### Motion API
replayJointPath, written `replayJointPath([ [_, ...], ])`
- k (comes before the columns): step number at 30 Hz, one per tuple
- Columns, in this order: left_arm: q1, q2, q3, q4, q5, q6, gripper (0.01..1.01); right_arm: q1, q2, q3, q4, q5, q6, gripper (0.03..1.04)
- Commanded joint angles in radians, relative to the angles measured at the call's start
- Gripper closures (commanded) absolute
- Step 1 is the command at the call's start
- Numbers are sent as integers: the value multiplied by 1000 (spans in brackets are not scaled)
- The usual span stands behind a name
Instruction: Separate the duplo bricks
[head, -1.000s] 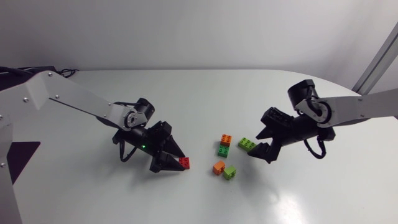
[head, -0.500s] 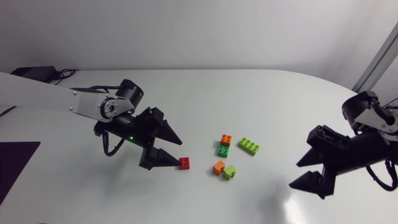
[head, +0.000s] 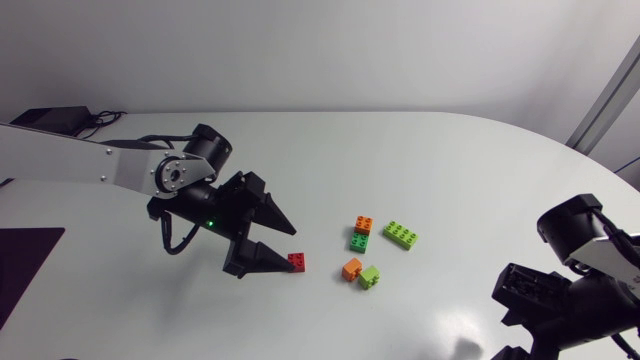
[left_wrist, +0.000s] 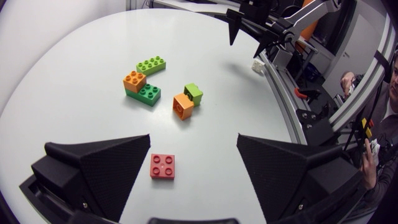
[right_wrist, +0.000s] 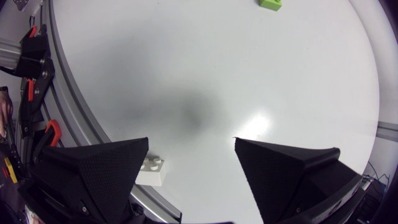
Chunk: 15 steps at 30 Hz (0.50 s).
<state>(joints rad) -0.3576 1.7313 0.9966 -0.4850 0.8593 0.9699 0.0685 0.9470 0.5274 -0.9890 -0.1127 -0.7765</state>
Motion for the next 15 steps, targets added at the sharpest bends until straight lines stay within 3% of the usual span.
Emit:
replayJointPath([
  [1, -7, -21, -24, -4, 9, -19, 54, 2, 18, -21, -27, 27, 33, 66],
  [6, -12, -24, -23, 0, 9, -27, 54, 28, 102, -6, -42, 51, 36, 66],
  [10, -14, -24, -23, 0, 9, -27, 54, 105, 141, -1, -53, 70, 94, 66],
  [15, -15, -24, -13, -1, 7, -36, 54, 128, 210, 31, -97, 84, 121, 67],
])
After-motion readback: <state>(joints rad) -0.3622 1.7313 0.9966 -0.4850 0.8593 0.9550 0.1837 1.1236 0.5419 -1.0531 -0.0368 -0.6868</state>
